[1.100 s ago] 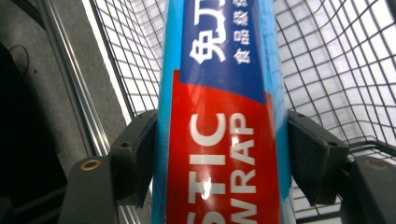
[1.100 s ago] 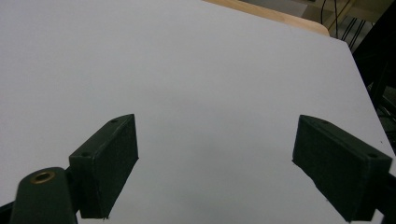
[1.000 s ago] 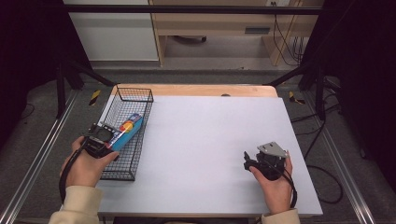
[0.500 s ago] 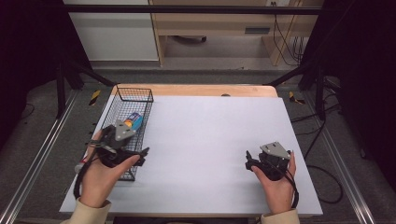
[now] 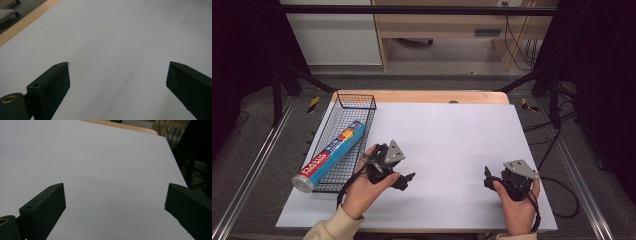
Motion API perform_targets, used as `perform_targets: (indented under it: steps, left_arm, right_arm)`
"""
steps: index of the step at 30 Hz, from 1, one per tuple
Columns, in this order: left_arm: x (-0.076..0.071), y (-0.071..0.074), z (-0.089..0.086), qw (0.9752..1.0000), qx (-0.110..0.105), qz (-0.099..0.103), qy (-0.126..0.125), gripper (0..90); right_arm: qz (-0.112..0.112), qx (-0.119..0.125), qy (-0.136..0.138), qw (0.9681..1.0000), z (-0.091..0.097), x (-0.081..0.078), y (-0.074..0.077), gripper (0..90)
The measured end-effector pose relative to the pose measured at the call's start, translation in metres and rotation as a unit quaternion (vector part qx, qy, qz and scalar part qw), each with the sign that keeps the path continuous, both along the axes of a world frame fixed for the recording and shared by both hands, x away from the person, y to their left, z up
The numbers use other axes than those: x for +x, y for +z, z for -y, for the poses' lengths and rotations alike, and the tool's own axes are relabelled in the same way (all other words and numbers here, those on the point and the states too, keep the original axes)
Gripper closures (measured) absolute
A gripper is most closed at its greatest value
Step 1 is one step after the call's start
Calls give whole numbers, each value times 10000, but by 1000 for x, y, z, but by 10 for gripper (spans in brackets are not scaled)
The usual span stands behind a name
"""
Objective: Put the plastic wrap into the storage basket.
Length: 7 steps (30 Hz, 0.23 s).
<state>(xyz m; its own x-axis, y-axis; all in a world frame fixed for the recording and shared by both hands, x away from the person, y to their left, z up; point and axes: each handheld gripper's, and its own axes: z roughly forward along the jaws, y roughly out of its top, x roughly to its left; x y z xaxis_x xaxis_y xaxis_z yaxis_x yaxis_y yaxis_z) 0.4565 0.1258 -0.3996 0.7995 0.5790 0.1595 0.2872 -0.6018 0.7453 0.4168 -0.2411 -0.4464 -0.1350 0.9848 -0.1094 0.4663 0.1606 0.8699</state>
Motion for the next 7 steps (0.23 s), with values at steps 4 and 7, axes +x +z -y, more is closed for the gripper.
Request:
perform_targets:
  steps: [4,7]
  left_arm:
    - [0,-23,-13,9987,-501,-4,20,60]
    - [-7,-31,-20,9979,-651,24,-17,57]
  right_arm:
    - [-106,52,185,9998,-1,3,-2,46]
    - [-135,8,238,9996,-1,4,-4,54]
